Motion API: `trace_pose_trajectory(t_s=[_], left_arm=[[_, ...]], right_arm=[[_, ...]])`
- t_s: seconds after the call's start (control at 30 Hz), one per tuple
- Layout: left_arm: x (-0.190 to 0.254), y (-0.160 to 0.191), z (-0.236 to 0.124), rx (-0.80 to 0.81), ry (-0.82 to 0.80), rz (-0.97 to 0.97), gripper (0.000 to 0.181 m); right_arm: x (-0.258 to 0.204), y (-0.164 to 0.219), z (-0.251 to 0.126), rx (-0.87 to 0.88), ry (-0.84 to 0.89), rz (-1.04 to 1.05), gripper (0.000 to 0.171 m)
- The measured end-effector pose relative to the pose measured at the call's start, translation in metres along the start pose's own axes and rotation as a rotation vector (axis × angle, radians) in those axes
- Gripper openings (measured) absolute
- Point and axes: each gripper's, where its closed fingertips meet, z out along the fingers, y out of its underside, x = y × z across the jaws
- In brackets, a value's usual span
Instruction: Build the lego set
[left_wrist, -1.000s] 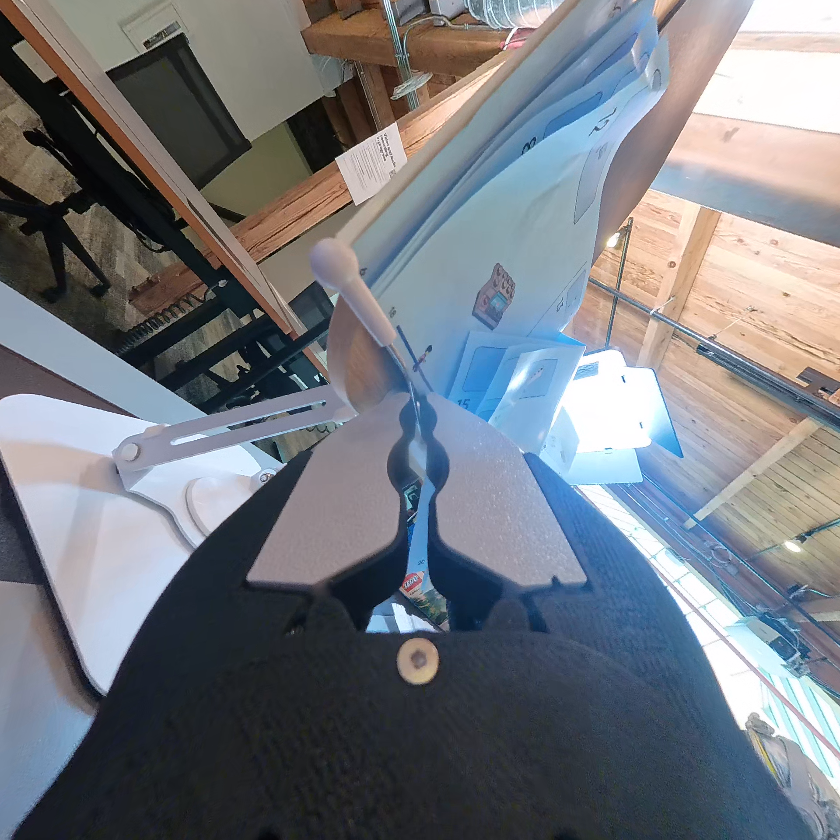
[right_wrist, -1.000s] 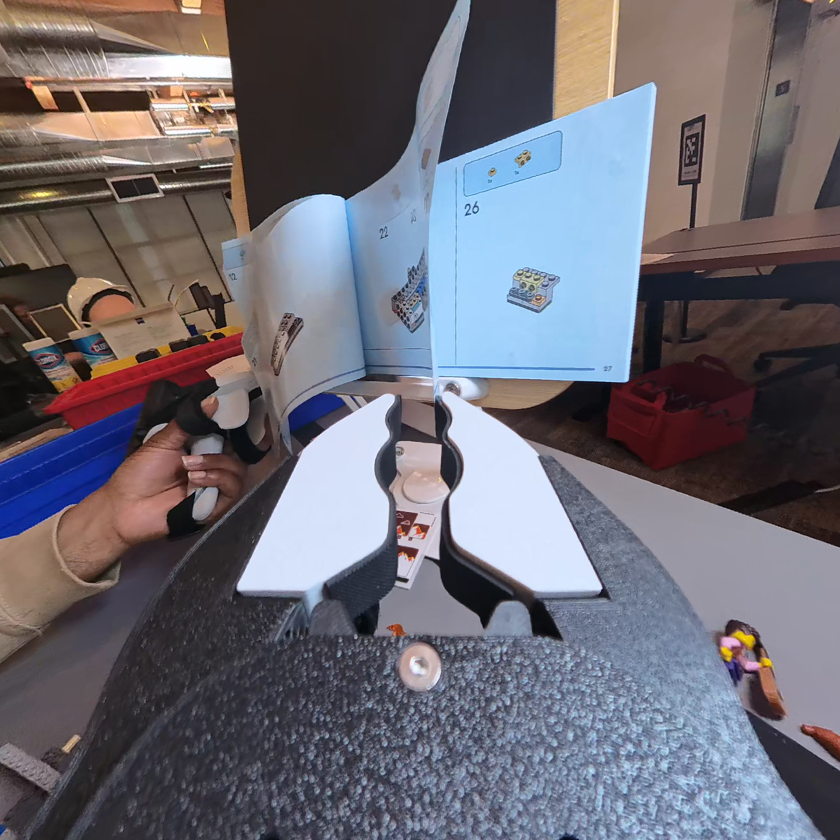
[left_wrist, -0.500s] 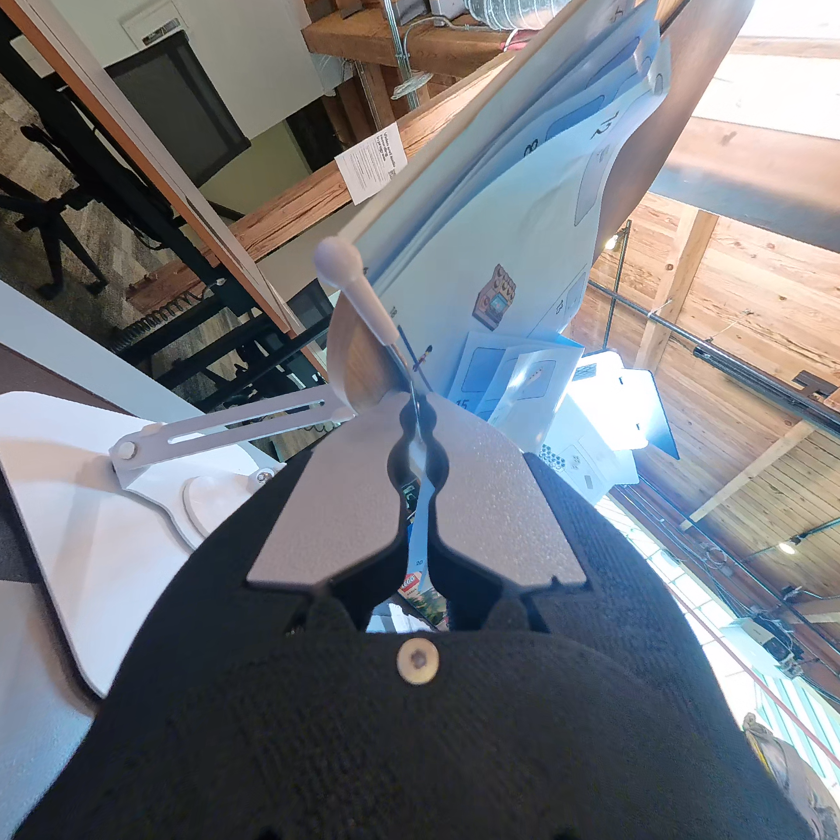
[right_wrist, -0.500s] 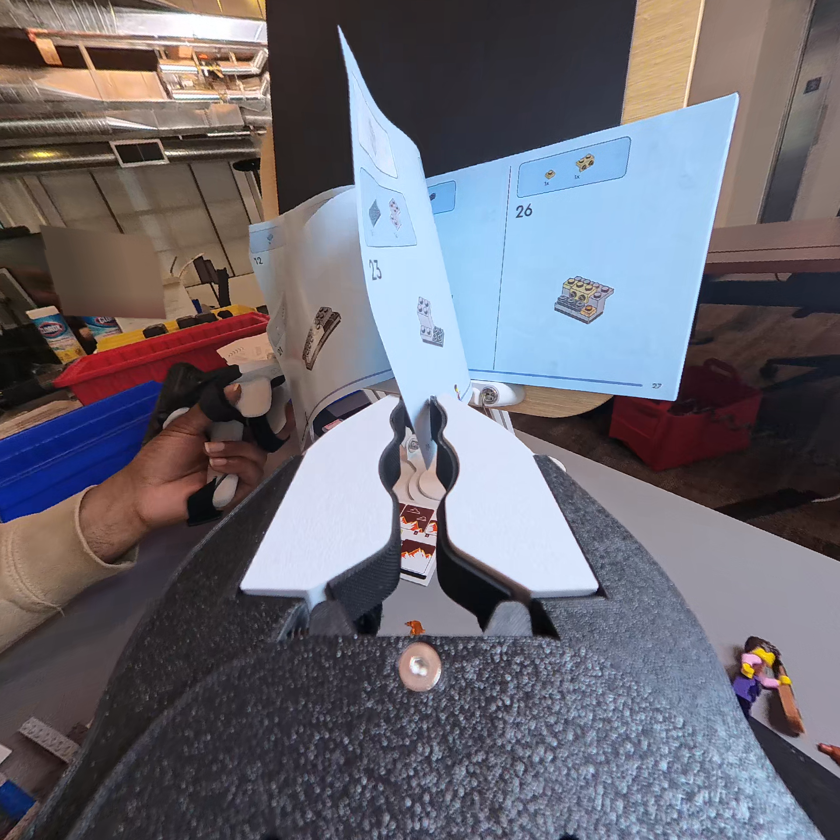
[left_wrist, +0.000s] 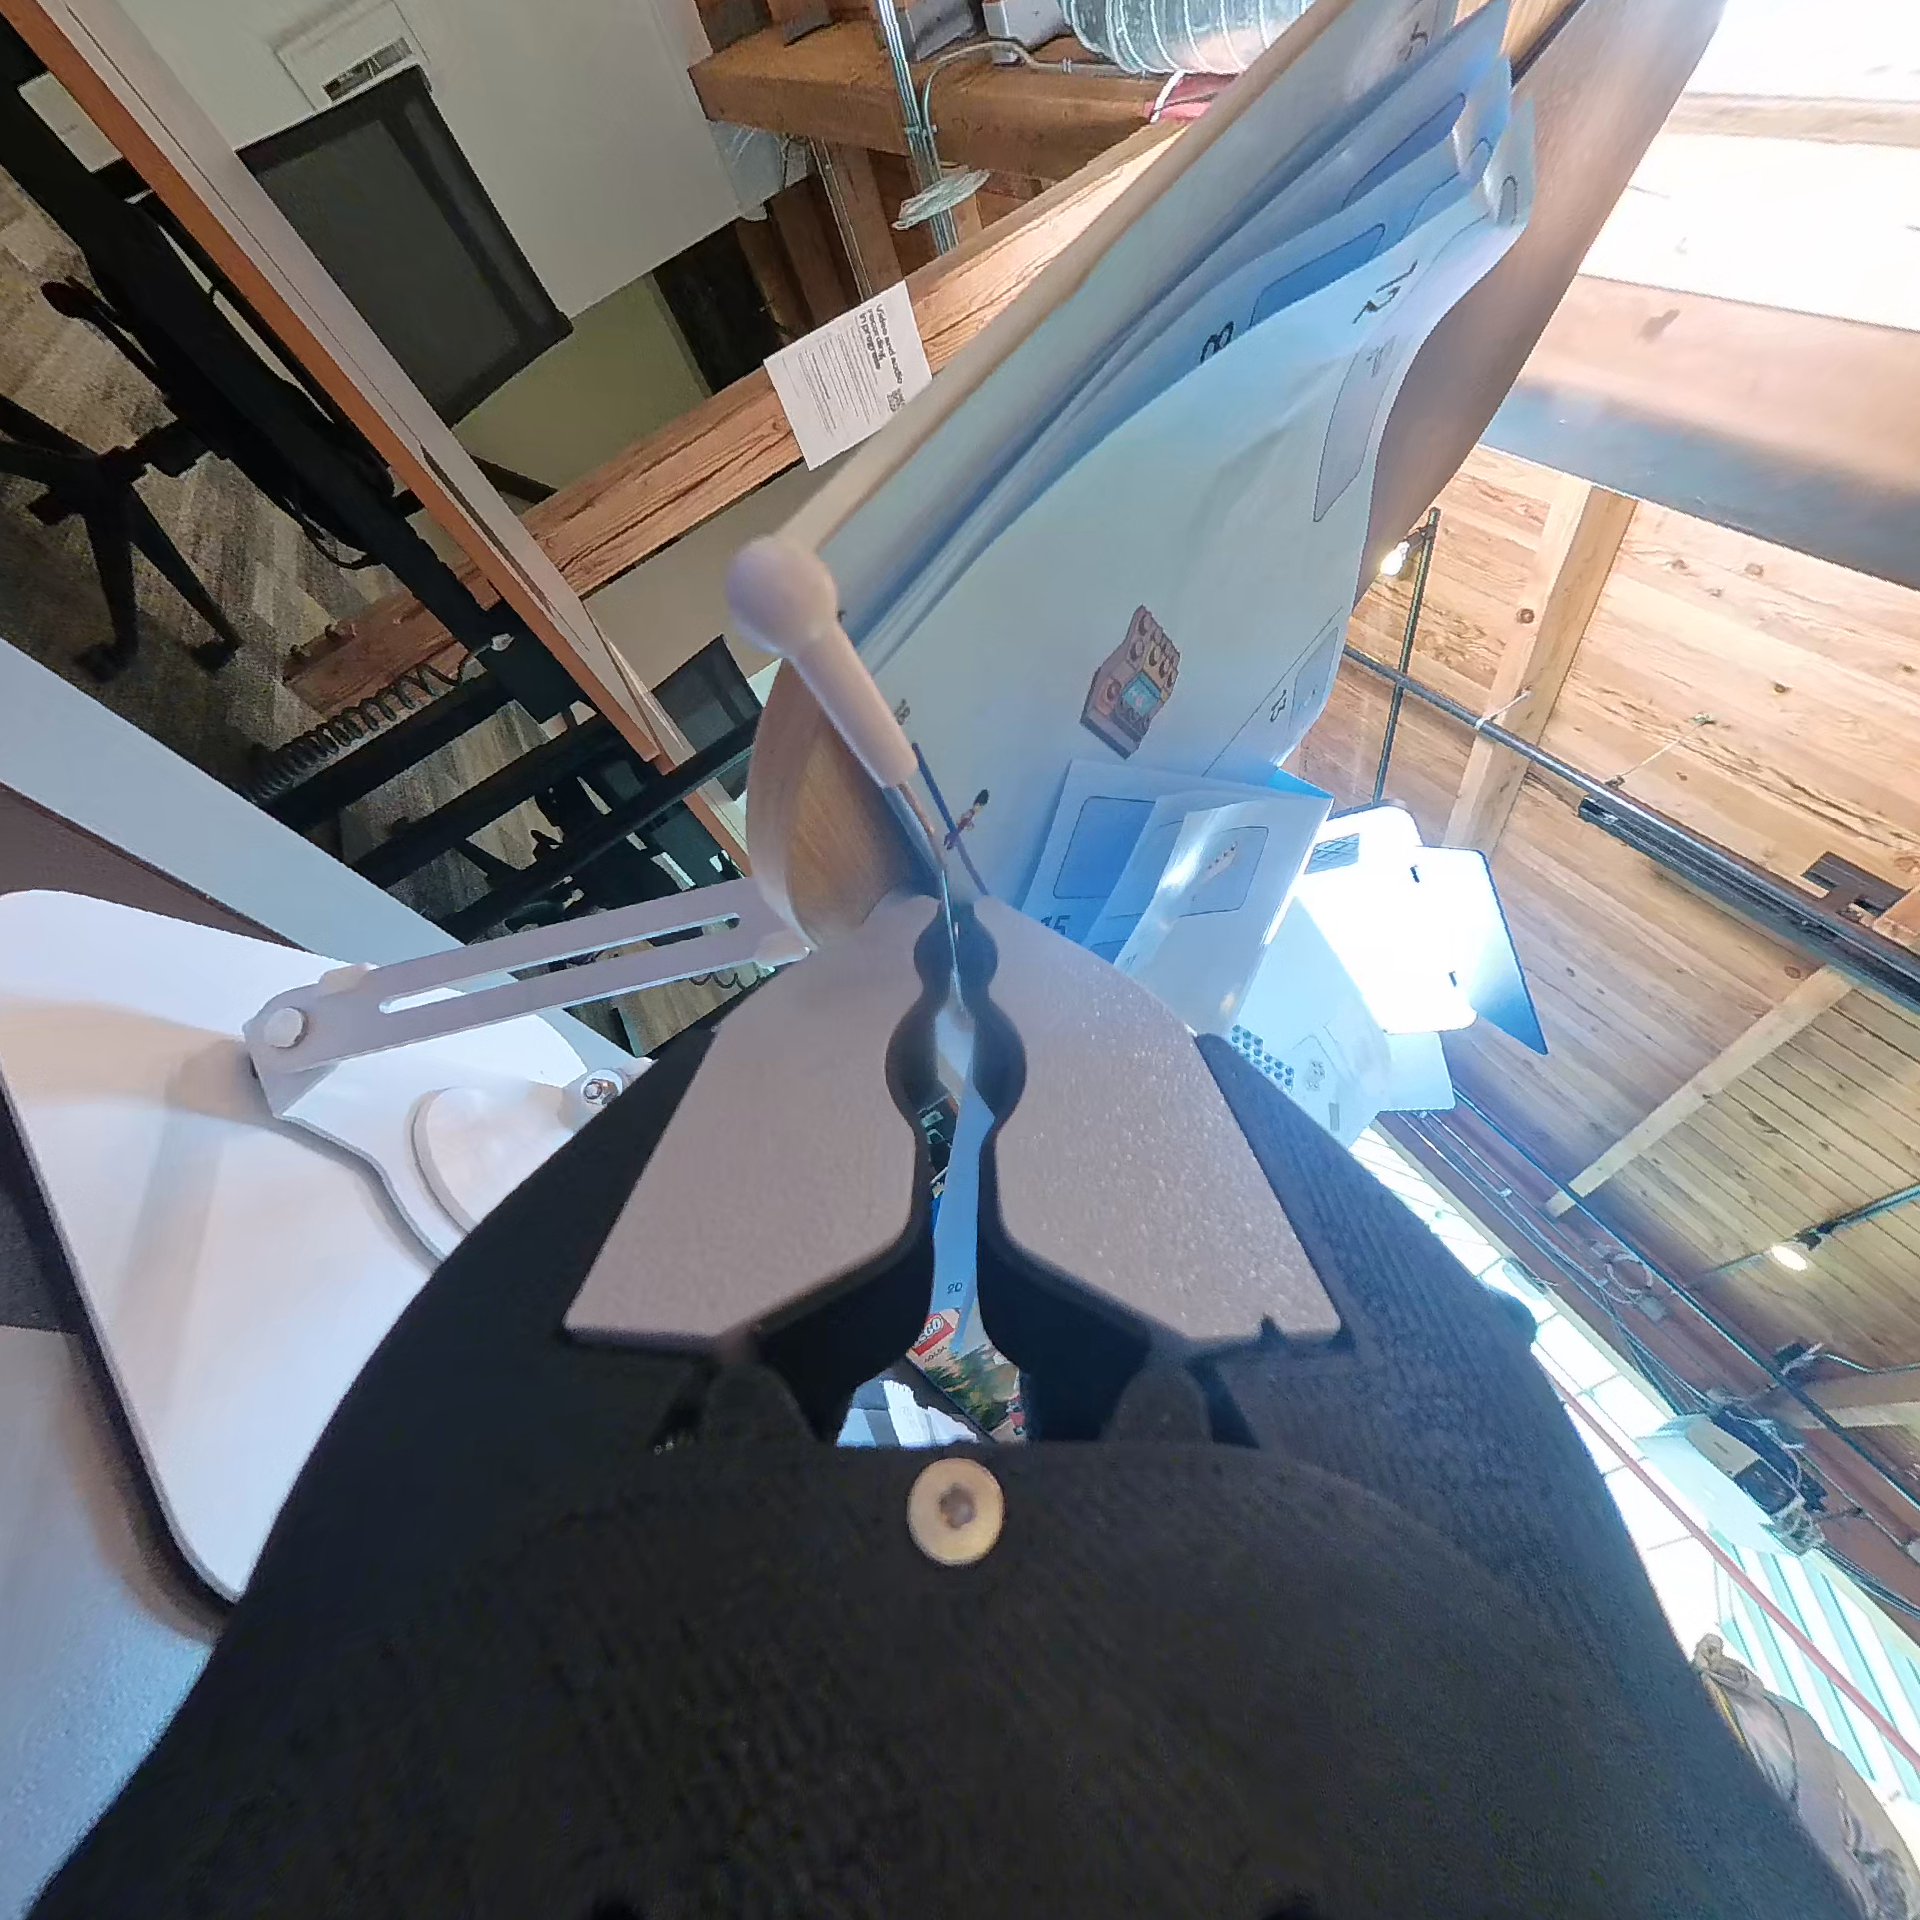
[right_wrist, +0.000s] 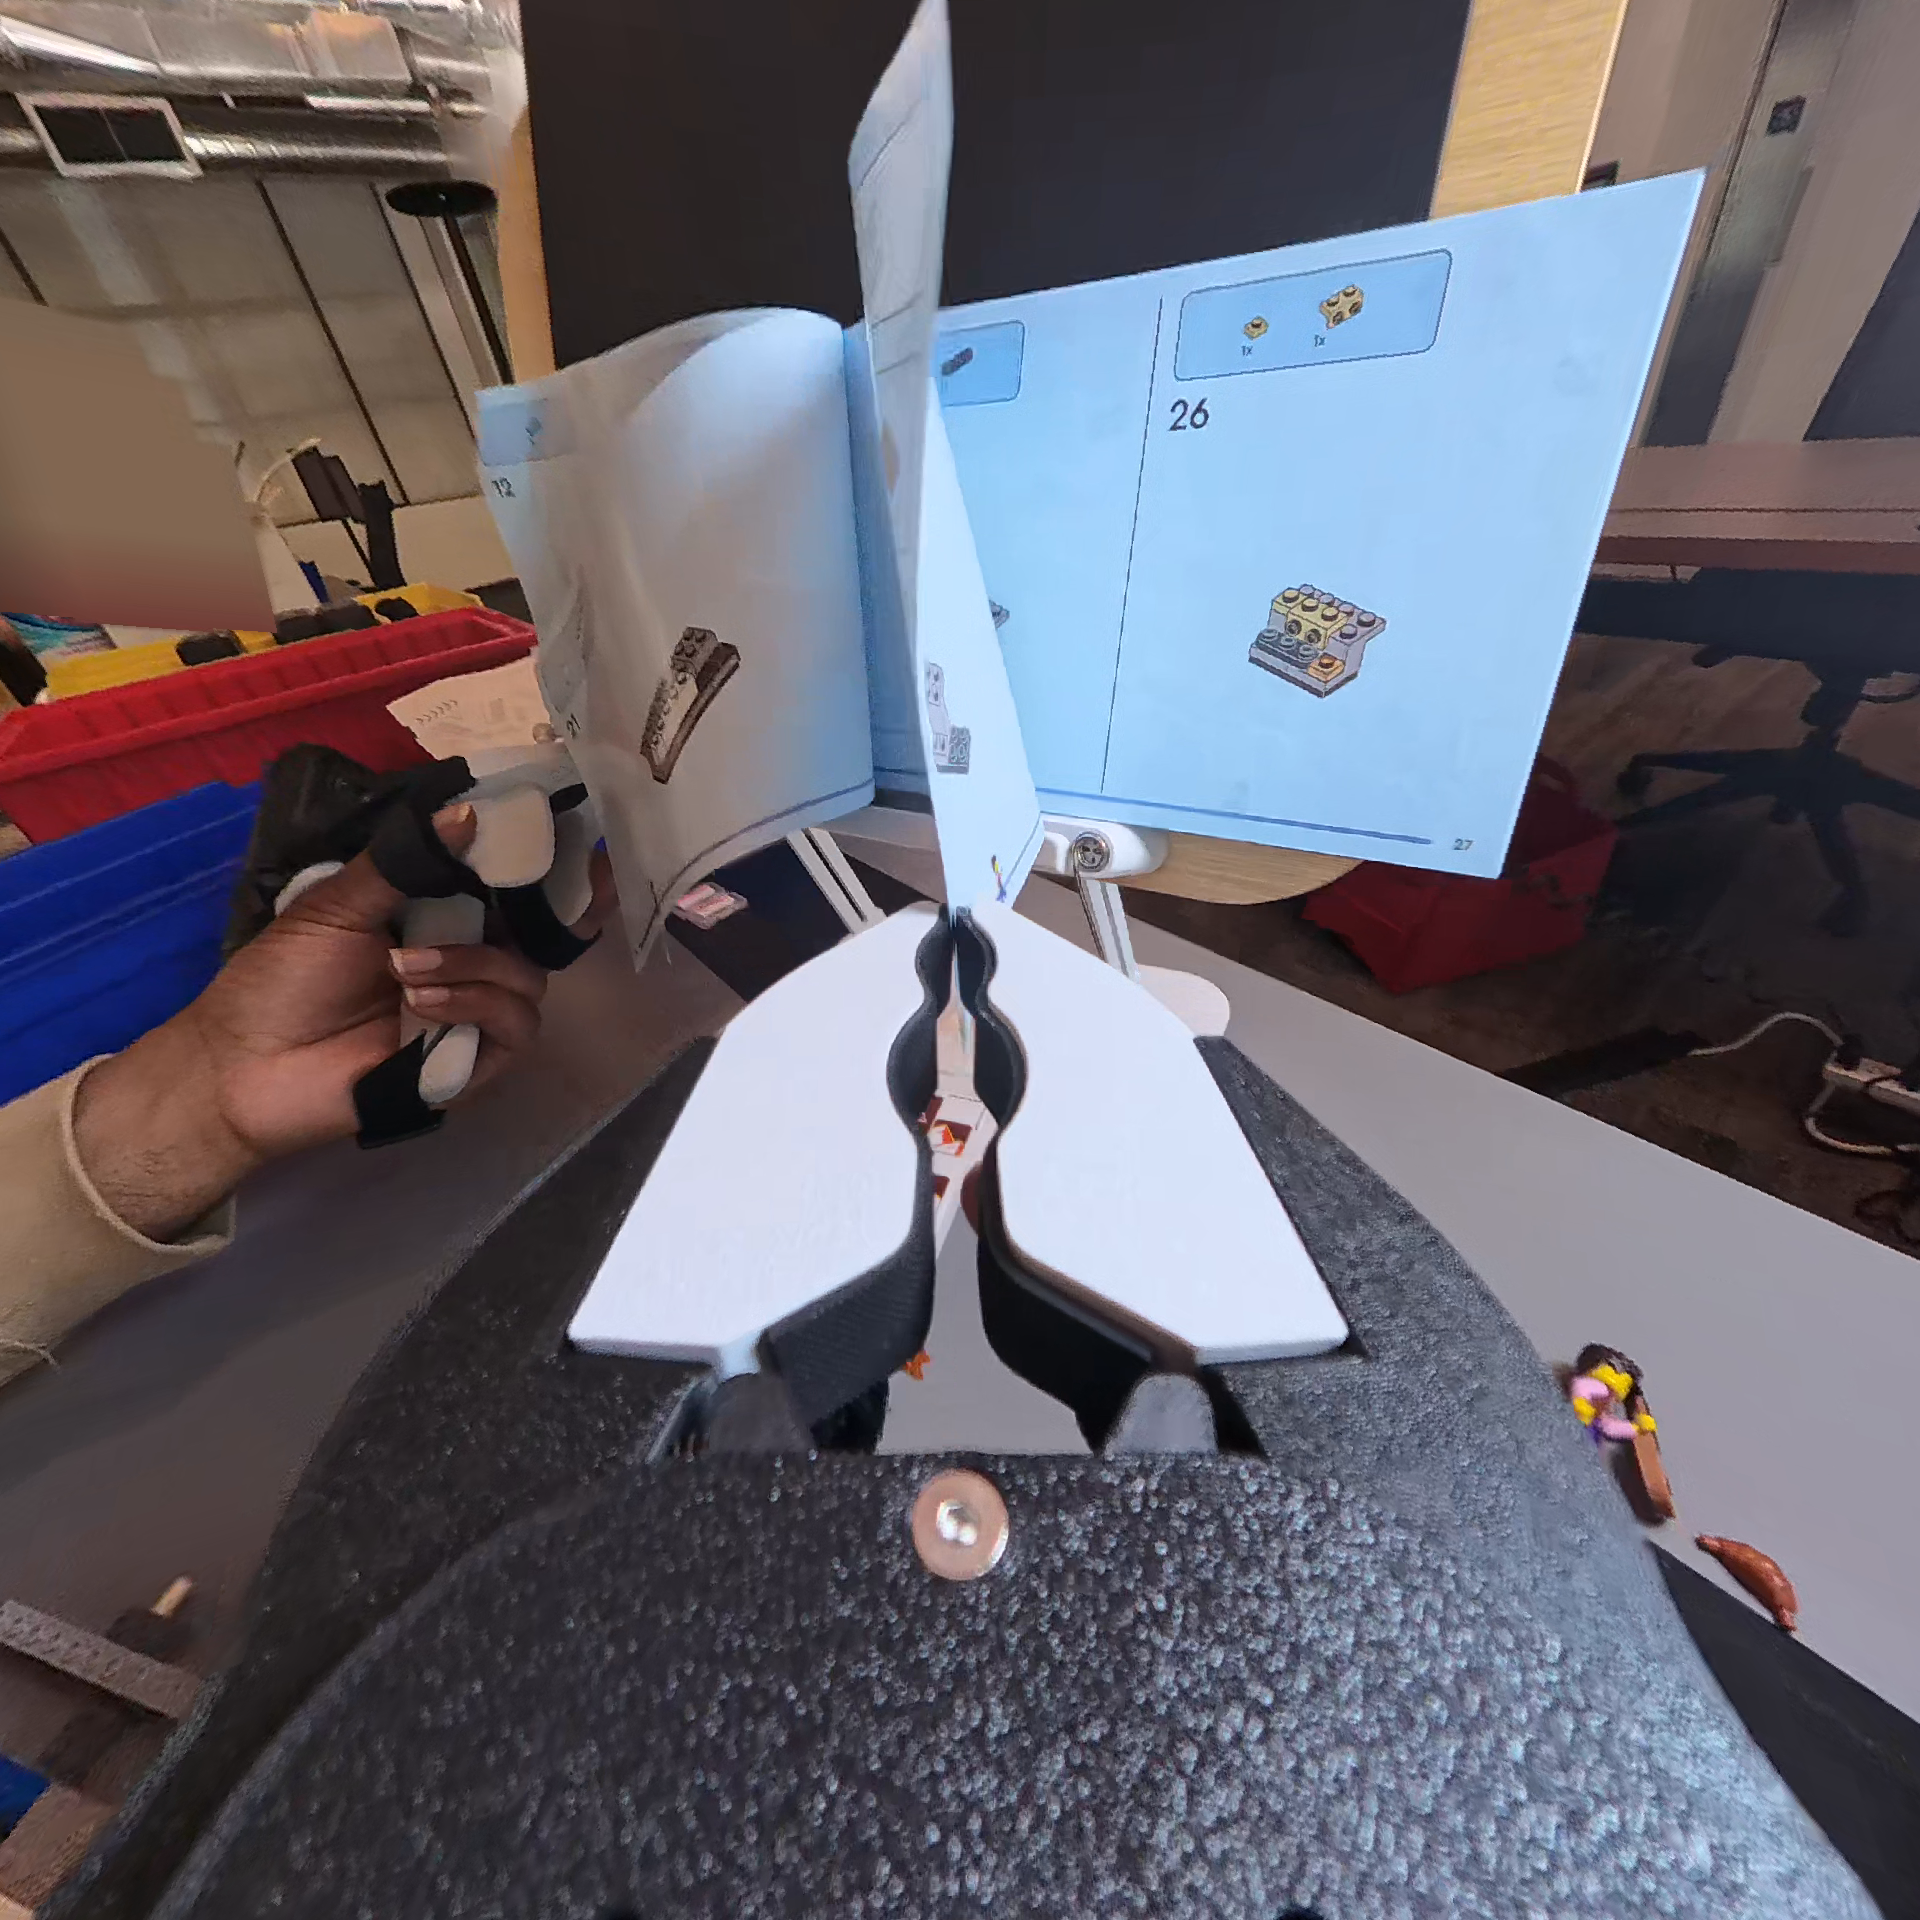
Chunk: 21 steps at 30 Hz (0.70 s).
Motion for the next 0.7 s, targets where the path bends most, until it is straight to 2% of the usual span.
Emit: trace_pose_trajectory(t_s=[0.13,0.27,0.57,0.63,0.7], left_arm=[[0.0,0.0,0.0,0.0,0.0,0.003,0.001],[-0.001,0.0,-0.001,0.002,0.013,-0.003,0.001],[0.0,0.002,-0.003,0.004,0.106,-0.057,0.001],[0.0,0.002,-0.002,-0.005,0.106,-0.05,0.001],[0.0,0.001,-0.002,-0.008,0.107,-0.047,0.001]], right_arm=[[-0.02,0.011,0.003,-0.105,-0.005,-0.084,0.0],[-0.066,0.022,0.014,-0.197,-0.118,-0.151,0.0],[-0.166,0.081,0.083,-0.549,-0.286,-0.473,0.007],[-0.187,0.08,0.084,-0.522,-0.366,-0.563,0.013],[-0.211,0.056,0.072,-0.397,-0.49,-0.498,0.016]])
